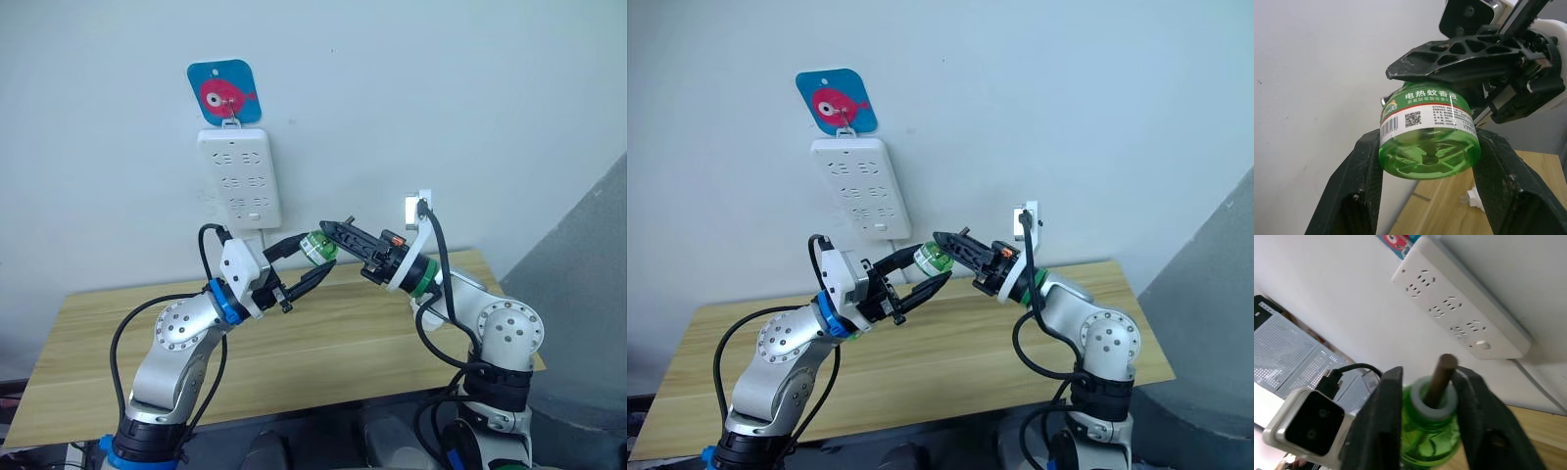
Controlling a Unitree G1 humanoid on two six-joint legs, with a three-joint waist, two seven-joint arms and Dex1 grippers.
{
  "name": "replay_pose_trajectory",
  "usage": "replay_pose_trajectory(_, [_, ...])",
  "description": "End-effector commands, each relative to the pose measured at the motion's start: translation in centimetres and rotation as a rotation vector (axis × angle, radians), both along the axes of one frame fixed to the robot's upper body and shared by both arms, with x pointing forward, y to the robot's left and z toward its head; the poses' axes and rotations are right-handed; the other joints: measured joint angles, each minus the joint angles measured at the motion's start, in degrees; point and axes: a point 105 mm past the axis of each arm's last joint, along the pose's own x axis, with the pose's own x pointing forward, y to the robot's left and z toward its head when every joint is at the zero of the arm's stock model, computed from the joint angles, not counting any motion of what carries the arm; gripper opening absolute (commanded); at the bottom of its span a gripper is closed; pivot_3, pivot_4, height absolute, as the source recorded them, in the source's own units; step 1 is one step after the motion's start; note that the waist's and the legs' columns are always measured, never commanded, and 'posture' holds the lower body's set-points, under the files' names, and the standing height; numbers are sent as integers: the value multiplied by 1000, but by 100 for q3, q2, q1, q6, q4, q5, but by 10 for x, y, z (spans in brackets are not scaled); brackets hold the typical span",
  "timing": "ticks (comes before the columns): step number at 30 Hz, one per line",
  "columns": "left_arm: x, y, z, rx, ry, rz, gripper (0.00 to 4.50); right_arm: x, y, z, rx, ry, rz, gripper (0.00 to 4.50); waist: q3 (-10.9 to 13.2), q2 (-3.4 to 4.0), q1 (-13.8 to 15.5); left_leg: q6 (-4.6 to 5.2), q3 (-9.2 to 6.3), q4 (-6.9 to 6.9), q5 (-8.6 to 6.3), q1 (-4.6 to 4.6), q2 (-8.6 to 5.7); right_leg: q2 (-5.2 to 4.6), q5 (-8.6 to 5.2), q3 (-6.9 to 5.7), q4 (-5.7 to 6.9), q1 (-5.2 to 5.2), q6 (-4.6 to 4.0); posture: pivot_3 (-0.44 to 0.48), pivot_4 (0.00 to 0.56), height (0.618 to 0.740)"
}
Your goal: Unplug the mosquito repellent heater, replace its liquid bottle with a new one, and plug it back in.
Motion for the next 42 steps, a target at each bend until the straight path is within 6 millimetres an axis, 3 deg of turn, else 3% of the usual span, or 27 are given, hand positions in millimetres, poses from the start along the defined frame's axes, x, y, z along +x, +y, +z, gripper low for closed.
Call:
replay_pose_trajectory(1, [-3, -5, 11, -9, -53, -10, 2239, -10, 9, 10, 8, -41, 65, 847, 0, 0, 1, 0, 0, 0, 0, 0, 0, 0, 0, 0, 0, 0, 0, -145, 77, 729])
replay_pose_trajectory(8, [-5, -3, 11, -2, -60, -14, 2239, -10, 9, 9, -8, -46, 59, 847, 0, 0, 3, 0, 0, 0, 0, 0, 0, 0, 0, -1, 0, 0, 0, -142, 78, 729])
replay_pose_trajectory(13, [-2, 7, -6, 59, 38, 16, 3862, -5, 2, 7, -35, -66, 8, 847, 0, 0, 0, 0, -1, 0, 0, 1, 1, 1, 0, 0, 1, -1, 0, -141, 81, 729])
replay_pose_trajectory(15, [-2, 16, -17, 108, 78, 36, 4469, 4, -8, -3, -123, -93, -65, 847, -1, 0, 1, 0, -1, 0, 0, 1, 1, 1, 0, -1, 0, 0, 0, -140, 84, 729])
replay_pose_trajectory(19, [-5, 36, -36, 183, 170, 92, 4500, 24, -26, -22, -266, -166, -237, 847, 7, 1, 16, 0, 0, -2, 0, 0, 1, 0, -1, 0, -7, 0, 1, -132, 112, 729])
replay_pose_trajectory(23, [-19, 54, -60, 246, 306, 130, 4500, 51, -45, -63, -577, -334, -440, 847, 14, 1, 1, 1, 7, -10, -1, 8, 4, 1, -1, 5, -7, -3, 0, -109, 138, 729])
replay_pose_trajectory(28, [-46, 48, -67, 259, 415, 55, 4500, 78, -64, -116, -816, -430, -559, 847, 57, -13, 53, 0, 15, -11, -1, 9, 5, -1, -2, 10, -9, -3, -1, -69, 150, 729])
replay_pose_trajectory(36, [-57, 39, -64, 247, 434, 53, 4500, 102, -71, -171, -929, -369, -597, 847, 113, -15, 232, 0, 20, -10, -1, 18, 4, -3, 0, 15, -6, 1, -3, -12, 167, 729])
replay_pose_trajectory(42, [-56, 34, -60, 207, 410, 84, 4500, 109, -76, -185, -911, -286, -643, 847, 187, -17, 422, 0, 19, -10, -1, 16, 3, -4, 15, 14, -6, 1, -30, 28, 174, 729])
